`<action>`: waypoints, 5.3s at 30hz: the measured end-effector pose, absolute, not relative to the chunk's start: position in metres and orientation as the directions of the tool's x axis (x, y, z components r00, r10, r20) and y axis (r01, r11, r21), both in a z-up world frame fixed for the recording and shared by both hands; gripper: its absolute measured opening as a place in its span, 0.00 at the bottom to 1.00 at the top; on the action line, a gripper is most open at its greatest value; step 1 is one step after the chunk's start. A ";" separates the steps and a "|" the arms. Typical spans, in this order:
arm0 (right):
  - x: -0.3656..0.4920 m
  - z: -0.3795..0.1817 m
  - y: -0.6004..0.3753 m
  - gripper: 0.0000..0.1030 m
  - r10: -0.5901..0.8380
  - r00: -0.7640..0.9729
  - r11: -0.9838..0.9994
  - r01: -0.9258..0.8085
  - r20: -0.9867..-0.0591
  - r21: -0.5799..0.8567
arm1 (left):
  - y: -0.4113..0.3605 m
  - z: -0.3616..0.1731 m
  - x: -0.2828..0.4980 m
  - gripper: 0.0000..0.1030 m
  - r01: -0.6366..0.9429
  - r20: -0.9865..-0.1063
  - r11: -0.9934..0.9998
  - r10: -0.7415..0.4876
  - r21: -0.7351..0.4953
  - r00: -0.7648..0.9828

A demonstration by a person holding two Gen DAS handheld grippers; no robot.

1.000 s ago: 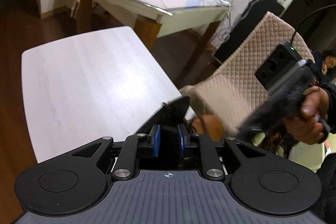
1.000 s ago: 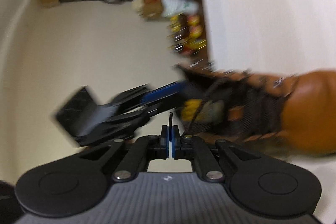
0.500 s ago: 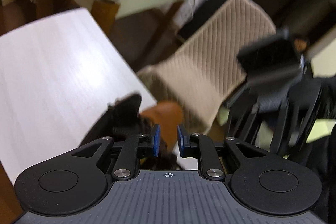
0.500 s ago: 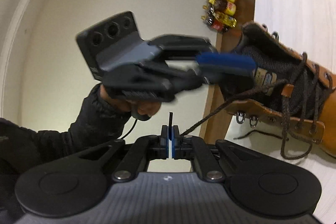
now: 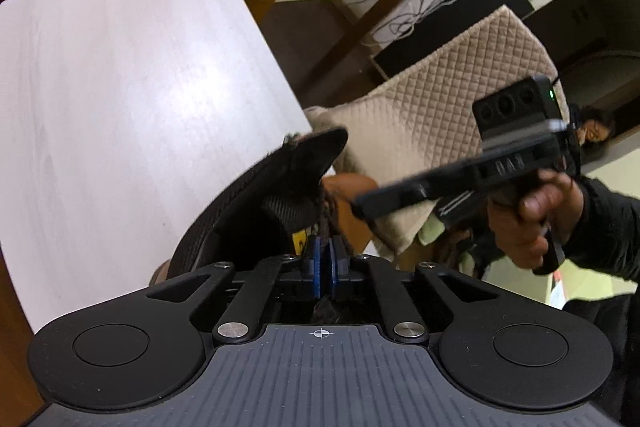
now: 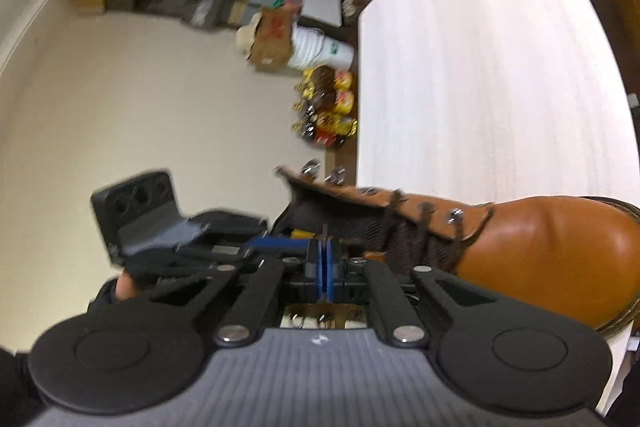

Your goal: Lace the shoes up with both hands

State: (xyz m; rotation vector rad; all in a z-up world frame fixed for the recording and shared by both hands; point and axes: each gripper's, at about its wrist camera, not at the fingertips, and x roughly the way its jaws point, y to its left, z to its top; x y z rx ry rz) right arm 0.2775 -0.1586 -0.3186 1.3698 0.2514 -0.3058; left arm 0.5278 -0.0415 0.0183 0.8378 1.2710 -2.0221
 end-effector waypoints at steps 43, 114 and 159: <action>0.323 -0.329 -0.121 0.03 -0.344 0.837 0.152 0.497 -0.425 0.854 | -0.042 0.032 0.523 0.06 0.793 -0.797 -0.372 -0.189 -0.483 -0.574; 0.323 -0.359 -0.145 0.03 -0.228 0.908 0.044 0.369 -0.351 0.928 | -0.052 0.018 0.485 0.04 0.834 -0.849 -0.346 -0.162 -0.429 -0.503; 0.321 -0.366 -0.145 0.03 -0.283 0.891 0.057 0.384 -0.354 0.921 | -0.044 0.027 0.452 0.01 0.887 -0.920 -0.422 -0.240 -0.189 -0.310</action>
